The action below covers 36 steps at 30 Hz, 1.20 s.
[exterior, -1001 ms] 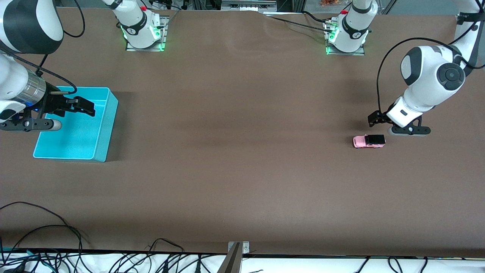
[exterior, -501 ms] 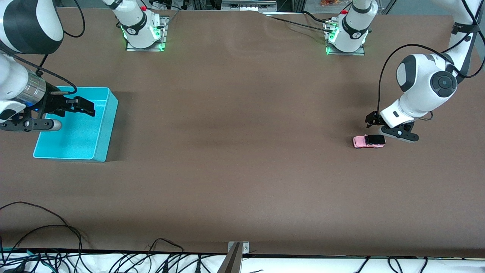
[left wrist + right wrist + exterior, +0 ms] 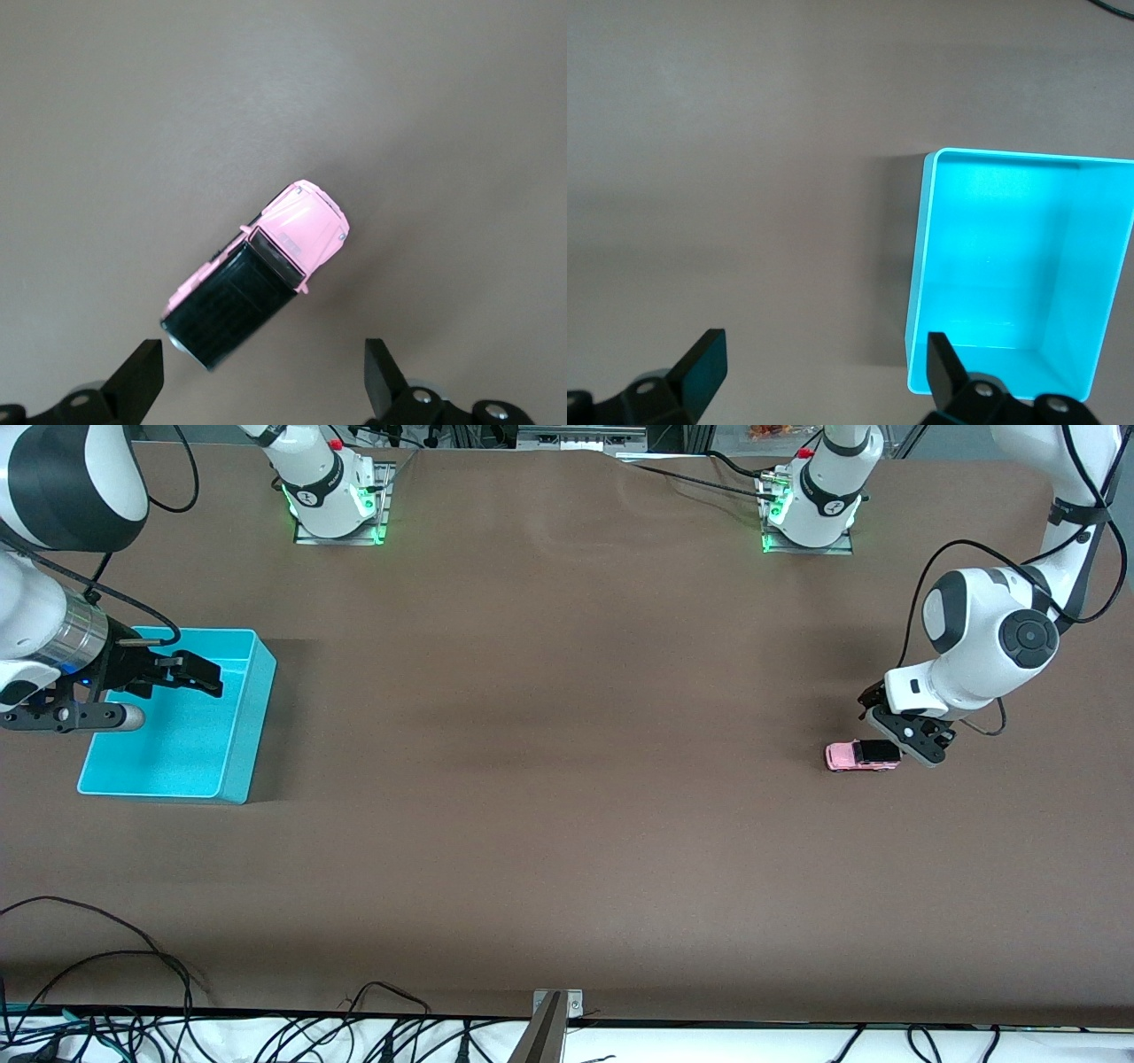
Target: Wind and store pink jeep toy
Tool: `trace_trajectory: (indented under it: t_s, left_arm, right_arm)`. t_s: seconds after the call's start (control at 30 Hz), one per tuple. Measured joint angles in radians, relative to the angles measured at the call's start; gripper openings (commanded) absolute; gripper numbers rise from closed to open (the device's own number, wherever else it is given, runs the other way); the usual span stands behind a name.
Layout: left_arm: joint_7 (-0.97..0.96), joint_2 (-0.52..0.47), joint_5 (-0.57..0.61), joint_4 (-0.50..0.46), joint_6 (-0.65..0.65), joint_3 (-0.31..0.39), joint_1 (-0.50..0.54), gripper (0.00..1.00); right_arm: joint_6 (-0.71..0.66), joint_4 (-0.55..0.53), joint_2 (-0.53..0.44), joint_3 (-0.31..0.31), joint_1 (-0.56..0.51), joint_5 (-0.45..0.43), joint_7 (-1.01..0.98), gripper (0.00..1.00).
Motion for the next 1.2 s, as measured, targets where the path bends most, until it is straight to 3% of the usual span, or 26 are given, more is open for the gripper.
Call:
trace_trajectory:
  t_s: [0.5,0.7,0.83,1.03,1.2]
  left_arm:
    - [0.461,0.097,0.000,-0.001,0.151,0.002,0.001,1.00]
    - [0.545,0.131,0.000,-0.001,0.189,0.002,0.001,1.00]
    - [0.557,0.143,0.000,-0.001,0.207,0.002,0.001,0.92]
    - [0.567,0.144,0.000,-0.001,0.209,0.002,0.001,0.41]
    - [0.591,0.144,0.000,-0.001,0.210,0.002,0.001,0.14]
  right_arm:
    - [0.000,0.000,0.000,0.000,0.000,0.000,0.000,1.00]
    - [0.000,0.000,0.000,0.000,0.000,0.000,0.000,1.00]
    - [0.000,0.000,0.000,0.000,0.000,0.000,0.000,1.00]
    - [0.015,0.000,0.001,0.001,0.007,0.000,0.000,1.00]
    - [0.027,0.000,0.001,0.002,0.021,0.000,0.000,1.00]
